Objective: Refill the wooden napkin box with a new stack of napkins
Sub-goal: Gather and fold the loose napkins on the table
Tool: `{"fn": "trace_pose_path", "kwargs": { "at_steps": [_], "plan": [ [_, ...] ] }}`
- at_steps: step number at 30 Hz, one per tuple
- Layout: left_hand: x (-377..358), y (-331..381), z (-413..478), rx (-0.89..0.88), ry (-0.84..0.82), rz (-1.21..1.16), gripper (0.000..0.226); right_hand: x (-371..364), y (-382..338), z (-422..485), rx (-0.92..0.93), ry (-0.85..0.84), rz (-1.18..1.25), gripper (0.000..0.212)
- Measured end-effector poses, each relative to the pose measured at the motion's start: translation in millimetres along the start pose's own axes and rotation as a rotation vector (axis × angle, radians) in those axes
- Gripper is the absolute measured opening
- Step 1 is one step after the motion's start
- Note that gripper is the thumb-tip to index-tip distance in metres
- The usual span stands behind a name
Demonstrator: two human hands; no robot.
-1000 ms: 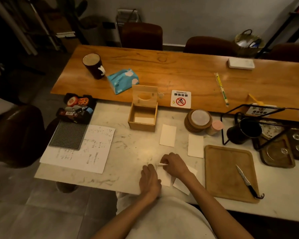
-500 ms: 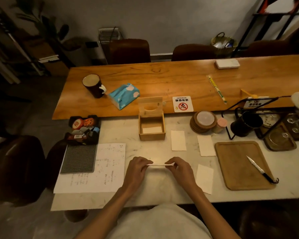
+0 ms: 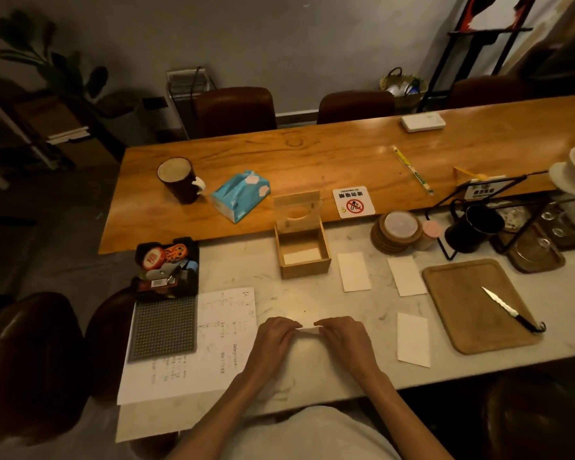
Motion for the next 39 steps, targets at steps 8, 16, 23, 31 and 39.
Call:
{"fn": "trace_pose_path", "kwargs": {
  "at_steps": [8, 16, 23, 31, 39],
  "plan": [
    [-14.7, 11.0, 14.5, 0.122, -0.100, -0.135, 0.014, 10.1, 11.8, 5.9, -0.107, -0.098, 0.189, 0.015],
    [-105.9, 82.1, 48.7, 0.338, -0.359, -0.172, 0.011, 73.5, 78.7, -12.1, -0.312, -0.030, 0.237, 0.027],
    [-183.8, 130.1, 47.6, 0.512, -0.359, -0.069, 0.015, 111.6, 138.5, 5.2, -0.250, -0.313, -0.088, 0.023],
    [-220.1, 142.0, 39.0, 0.404, -0.302, 0.273, 0.033, 111.1, 163.9, 19.0, -0.128, -0.303, -0.261, 0.039],
    [-227.2, 140.1, 29.0, 0.537, -0.131, 0.165, 0.042, 106.4, 160.2, 31.9, -0.126, -0.500, -0.289, 0.034]
  ]
}}
Point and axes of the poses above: each hand's wrist, its own z-axis towards the middle knuckle, its own x-axis out of the back of the hand, y = z × x, the point moved 1 cm from there along z, towards the middle knuckle, and after that the axes turned 7 degrees about -z, right-handed, at the moved point
